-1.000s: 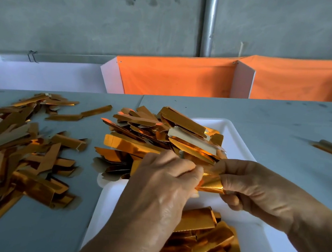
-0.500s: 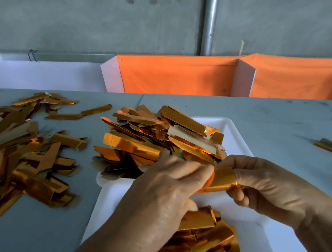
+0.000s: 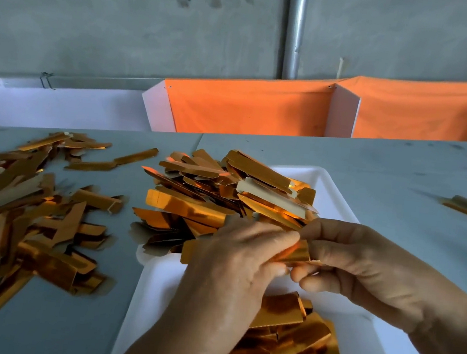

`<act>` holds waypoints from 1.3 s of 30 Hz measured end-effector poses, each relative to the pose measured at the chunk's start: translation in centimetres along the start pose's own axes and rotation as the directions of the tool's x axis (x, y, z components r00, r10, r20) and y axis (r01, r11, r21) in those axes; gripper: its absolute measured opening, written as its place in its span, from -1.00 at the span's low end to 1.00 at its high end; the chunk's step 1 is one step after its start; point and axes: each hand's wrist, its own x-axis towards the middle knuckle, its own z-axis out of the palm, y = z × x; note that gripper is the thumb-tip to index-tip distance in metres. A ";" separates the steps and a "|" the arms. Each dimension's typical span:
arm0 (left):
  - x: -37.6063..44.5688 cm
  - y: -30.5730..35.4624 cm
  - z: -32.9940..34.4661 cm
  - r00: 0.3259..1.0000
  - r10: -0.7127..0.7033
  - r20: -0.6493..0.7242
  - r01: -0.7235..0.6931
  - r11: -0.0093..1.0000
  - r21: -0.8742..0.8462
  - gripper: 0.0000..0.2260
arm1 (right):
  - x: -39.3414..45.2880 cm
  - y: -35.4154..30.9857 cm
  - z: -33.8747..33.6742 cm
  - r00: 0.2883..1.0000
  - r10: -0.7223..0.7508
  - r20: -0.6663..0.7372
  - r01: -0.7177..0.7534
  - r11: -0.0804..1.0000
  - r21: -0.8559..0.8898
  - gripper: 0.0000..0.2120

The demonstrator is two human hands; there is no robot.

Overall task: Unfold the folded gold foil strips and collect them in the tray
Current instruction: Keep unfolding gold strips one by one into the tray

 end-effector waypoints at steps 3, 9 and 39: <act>-0.2 -0.5 -0.4 0.985 -0.165 0.058 0.174 0.942 -0.287 -0.65 | -0.3 -0.4 -0.1 0.998 -0.030 0.062 0.024 0.996 0.090 -0.73; -0.1 -0.6 -0.6 0.977 -0.181 0.111 0.212 0.874 -0.437 -0.64 | -0.2 -0.4 0.2 0.995 -0.073 0.067 0.059 0.981 0.186 -0.67; -0.2 -0.9 -0.6 0.991 -0.072 -0.116 0.055 0.988 -0.147 -0.62 | -0.3 -0.5 1.9 0.964 -0.217 -0.152 0.222 0.975 0.018 -0.90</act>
